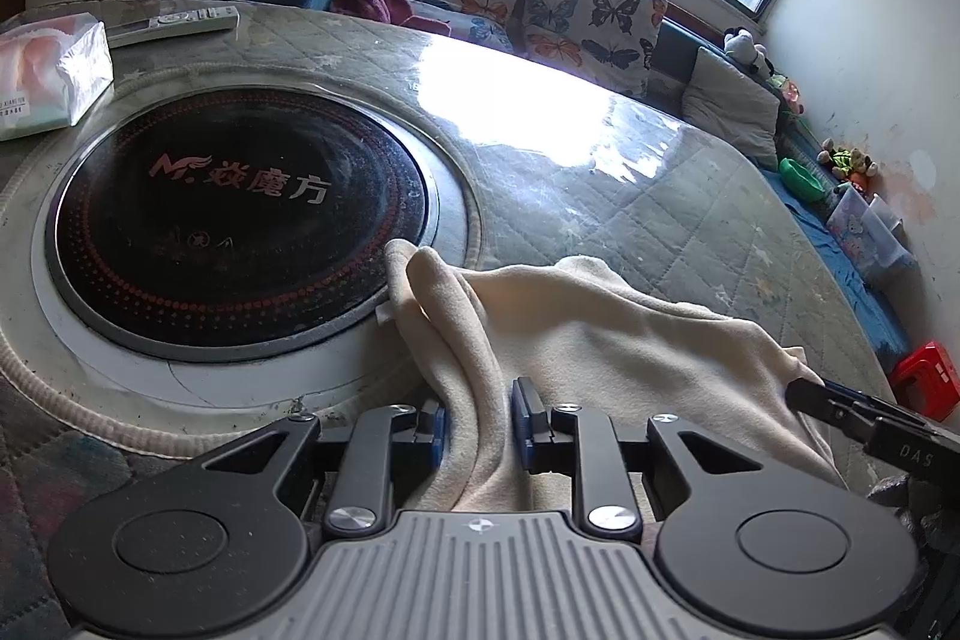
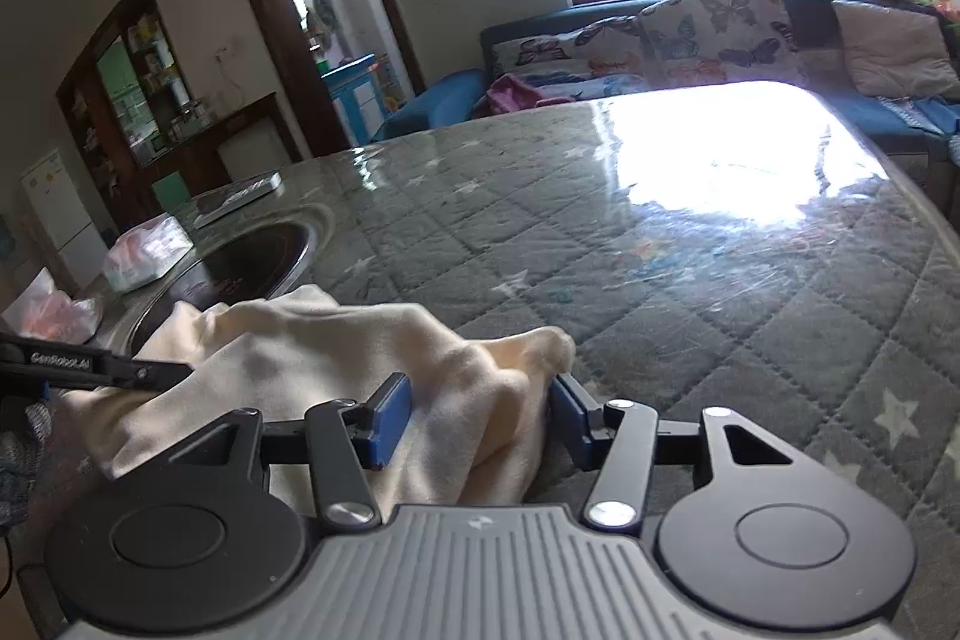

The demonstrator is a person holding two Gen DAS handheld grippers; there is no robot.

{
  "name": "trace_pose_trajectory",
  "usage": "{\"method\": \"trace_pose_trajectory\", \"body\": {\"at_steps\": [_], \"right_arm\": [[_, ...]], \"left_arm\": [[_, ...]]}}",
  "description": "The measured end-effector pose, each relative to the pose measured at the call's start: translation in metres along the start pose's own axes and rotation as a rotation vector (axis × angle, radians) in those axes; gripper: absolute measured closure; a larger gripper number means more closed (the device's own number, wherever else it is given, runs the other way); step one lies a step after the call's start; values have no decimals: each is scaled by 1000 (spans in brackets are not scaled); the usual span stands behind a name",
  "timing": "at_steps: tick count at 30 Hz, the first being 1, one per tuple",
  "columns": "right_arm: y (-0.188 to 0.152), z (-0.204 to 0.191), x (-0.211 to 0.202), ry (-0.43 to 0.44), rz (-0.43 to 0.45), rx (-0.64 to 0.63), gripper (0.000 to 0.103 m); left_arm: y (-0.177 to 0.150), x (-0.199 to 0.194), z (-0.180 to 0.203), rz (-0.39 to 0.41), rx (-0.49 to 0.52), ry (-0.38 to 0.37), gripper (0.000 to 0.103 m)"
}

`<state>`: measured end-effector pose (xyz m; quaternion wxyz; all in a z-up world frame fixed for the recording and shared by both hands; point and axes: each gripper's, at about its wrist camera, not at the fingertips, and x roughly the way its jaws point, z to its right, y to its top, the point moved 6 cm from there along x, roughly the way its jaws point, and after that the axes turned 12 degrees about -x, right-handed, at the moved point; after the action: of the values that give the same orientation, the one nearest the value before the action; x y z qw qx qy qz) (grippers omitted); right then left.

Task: Fold clothes
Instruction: 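Grasp the shirt edge with the right gripper while the left gripper holds its edge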

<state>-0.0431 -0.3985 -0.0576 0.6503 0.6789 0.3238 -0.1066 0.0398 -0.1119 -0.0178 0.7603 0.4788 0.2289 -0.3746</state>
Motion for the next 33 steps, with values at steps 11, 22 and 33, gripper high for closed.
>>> {"method": "trace_pose_trajectory", "body": {"at_steps": [11,22,33], "right_arm": [[-4,-13,2,54,-7,-6,71],[-9,-7,0,57,1,70,76],[9,-20,-26,-10,79,-19,90]], "left_arm": [[-2,0,3,14,16,20,76],[1,1,1,-10,24,6,76],[10,-7,30,25,113,-14,88]]}}
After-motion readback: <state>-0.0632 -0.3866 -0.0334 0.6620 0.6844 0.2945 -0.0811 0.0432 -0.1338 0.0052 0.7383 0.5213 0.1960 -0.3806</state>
